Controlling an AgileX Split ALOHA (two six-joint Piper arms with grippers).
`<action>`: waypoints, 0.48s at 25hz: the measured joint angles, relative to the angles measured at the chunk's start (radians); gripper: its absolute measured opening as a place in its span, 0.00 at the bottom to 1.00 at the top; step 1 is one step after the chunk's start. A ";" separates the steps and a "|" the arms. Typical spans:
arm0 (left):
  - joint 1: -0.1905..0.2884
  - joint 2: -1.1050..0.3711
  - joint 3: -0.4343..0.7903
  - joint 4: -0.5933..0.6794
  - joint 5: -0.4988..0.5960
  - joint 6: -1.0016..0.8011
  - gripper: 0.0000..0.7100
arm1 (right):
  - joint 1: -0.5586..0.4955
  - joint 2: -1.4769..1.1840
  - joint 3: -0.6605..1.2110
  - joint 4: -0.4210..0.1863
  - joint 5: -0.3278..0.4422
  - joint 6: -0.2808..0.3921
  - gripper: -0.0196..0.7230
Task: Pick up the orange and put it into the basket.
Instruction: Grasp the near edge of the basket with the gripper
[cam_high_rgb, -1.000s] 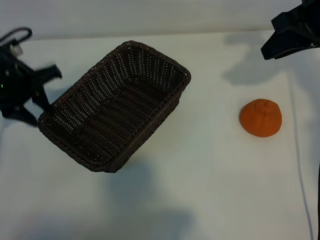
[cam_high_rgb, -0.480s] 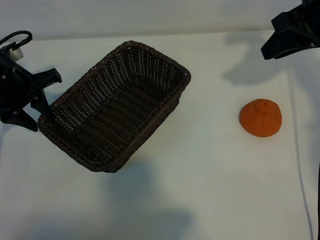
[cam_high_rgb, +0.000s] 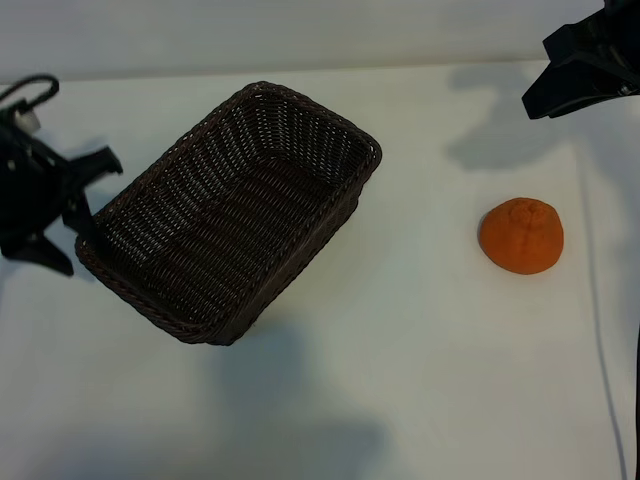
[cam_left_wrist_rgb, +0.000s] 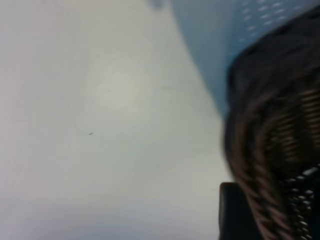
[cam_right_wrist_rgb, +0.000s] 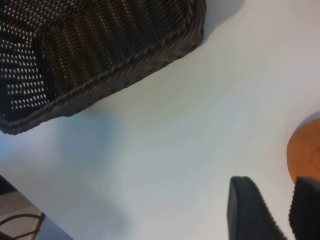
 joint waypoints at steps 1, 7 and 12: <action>0.000 0.000 0.027 0.005 -0.023 -0.008 0.57 | 0.000 0.000 0.000 0.000 0.000 0.000 0.36; 0.000 -0.004 0.135 -0.031 -0.200 -0.016 0.57 | 0.000 0.000 0.000 0.000 0.000 0.000 0.36; 0.000 -0.003 0.182 -0.065 -0.286 0.001 0.57 | 0.000 0.000 0.000 0.000 0.000 0.000 0.36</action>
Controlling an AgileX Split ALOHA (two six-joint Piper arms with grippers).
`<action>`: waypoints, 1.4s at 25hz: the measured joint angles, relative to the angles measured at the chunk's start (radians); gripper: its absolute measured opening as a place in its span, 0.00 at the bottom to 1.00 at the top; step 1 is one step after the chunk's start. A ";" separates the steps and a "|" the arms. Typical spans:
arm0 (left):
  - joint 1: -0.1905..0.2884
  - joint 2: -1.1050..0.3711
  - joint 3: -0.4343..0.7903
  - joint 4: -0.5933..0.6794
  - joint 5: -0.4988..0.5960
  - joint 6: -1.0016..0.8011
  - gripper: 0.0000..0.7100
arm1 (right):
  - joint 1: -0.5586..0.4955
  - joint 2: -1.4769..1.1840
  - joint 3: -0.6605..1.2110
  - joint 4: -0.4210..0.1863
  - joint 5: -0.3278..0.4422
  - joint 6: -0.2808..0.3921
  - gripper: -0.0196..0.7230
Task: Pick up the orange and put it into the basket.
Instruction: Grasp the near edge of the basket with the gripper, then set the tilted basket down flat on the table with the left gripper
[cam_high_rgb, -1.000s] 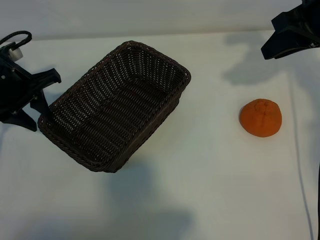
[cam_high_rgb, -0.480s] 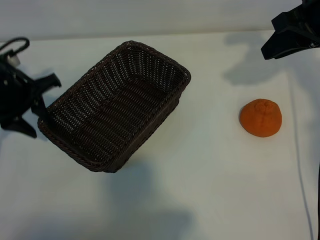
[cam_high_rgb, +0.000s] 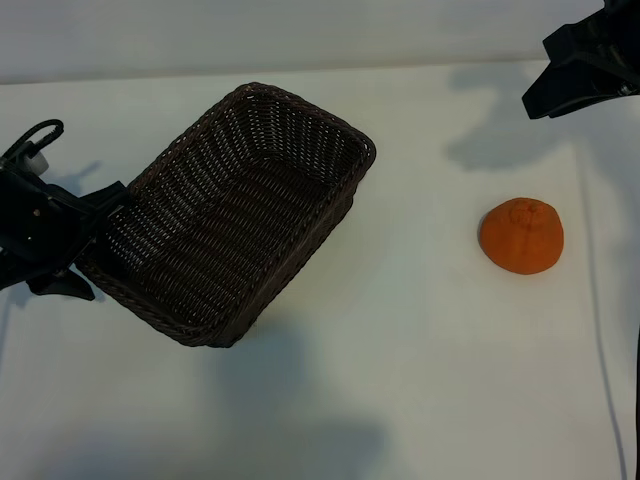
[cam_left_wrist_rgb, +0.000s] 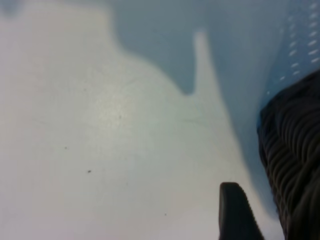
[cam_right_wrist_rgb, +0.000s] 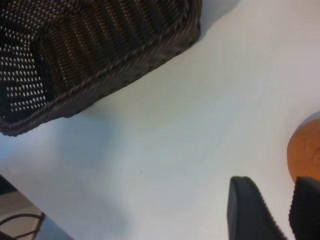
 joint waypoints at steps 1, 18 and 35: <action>0.000 0.000 0.005 -0.008 -0.015 0.001 0.57 | 0.000 0.000 0.000 0.000 0.000 0.000 0.36; 0.000 0.037 0.071 -0.212 -0.099 0.100 0.44 | 0.000 0.000 0.000 0.000 0.000 0.000 0.36; 0.002 0.038 0.028 -0.220 -0.032 0.181 0.25 | 0.000 0.000 0.000 0.000 -0.004 0.000 0.36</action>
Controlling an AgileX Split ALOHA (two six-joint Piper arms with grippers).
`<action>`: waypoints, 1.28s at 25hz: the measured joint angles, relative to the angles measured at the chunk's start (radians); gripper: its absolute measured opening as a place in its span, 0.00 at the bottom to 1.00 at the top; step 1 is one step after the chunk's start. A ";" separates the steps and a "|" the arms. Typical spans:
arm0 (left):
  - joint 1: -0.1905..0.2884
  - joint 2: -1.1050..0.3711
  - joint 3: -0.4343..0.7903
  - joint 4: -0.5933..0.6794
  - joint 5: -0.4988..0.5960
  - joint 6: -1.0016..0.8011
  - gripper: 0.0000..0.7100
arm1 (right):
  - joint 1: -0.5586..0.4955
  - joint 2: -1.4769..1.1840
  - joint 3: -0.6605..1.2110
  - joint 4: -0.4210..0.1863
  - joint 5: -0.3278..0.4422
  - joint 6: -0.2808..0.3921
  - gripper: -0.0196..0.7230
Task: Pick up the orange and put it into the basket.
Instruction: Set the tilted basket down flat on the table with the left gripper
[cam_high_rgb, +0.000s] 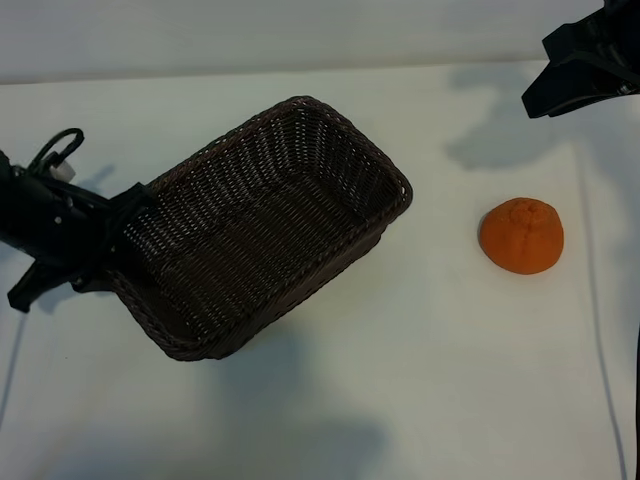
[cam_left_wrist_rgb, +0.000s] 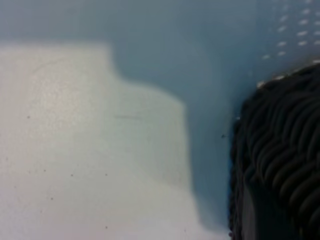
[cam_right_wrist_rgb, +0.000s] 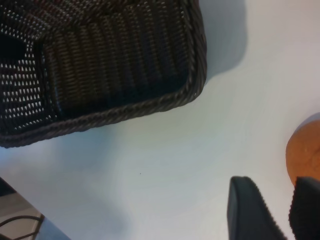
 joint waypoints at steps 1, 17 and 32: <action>0.000 0.000 -0.018 0.009 0.019 0.000 0.25 | 0.000 0.000 0.000 0.000 0.000 0.000 0.36; 0.002 0.001 -0.322 0.175 0.365 0.001 0.25 | 0.000 0.000 0.000 0.000 0.000 0.000 0.36; 0.003 0.001 -0.559 0.258 0.442 0.279 0.25 | 0.000 0.000 0.000 0.000 0.000 0.000 0.36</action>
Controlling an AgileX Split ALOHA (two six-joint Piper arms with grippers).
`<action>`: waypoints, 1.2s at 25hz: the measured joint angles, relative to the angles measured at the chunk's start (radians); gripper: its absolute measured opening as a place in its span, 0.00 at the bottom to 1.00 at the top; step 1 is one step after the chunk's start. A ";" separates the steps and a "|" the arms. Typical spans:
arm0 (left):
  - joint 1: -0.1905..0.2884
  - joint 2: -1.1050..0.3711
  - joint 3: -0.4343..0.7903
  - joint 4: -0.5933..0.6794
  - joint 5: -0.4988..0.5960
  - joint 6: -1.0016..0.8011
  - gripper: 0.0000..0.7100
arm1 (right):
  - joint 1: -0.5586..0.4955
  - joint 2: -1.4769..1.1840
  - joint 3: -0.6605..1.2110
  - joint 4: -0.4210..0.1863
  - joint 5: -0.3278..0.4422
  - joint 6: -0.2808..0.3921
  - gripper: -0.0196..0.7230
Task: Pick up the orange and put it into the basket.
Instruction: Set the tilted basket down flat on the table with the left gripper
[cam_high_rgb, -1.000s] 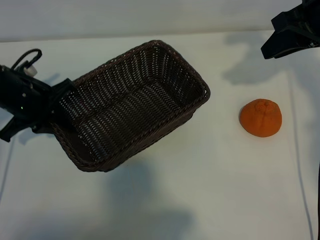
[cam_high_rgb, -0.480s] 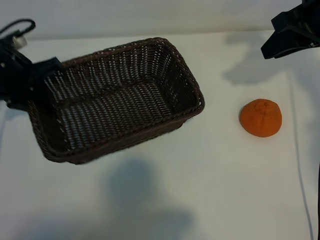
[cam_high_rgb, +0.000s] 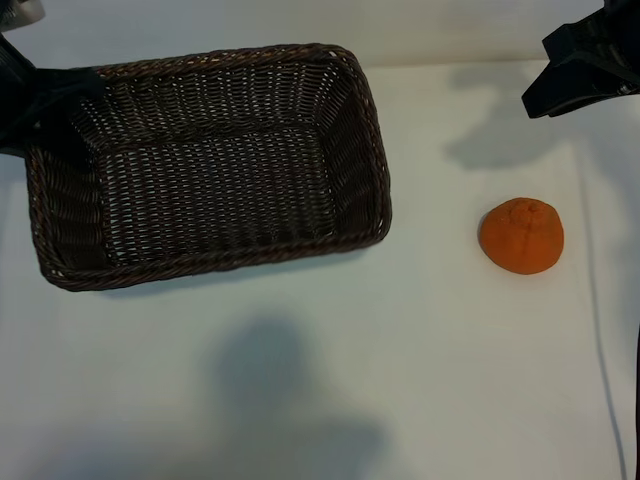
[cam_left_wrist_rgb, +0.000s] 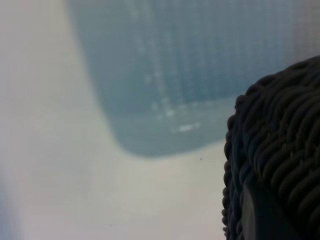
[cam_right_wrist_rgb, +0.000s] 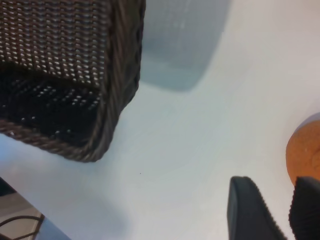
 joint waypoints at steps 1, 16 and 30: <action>0.000 0.000 -0.001 0.000 0.000 0.021 0.25 | 0.000 0.000 0.000 0.000 0.000 0.000 0.36; -0.007 0.079 -0.006 -0.102 0.000 0.065 0.25 | 0.000 0.000 0.000 0.000 0.004 0.000 0.36; -0.038 0.264 -0.008 -0.141 -0.012 0.086 0.25 | 0.000 0.000 0.000 0.000 0.003 0.000 0.36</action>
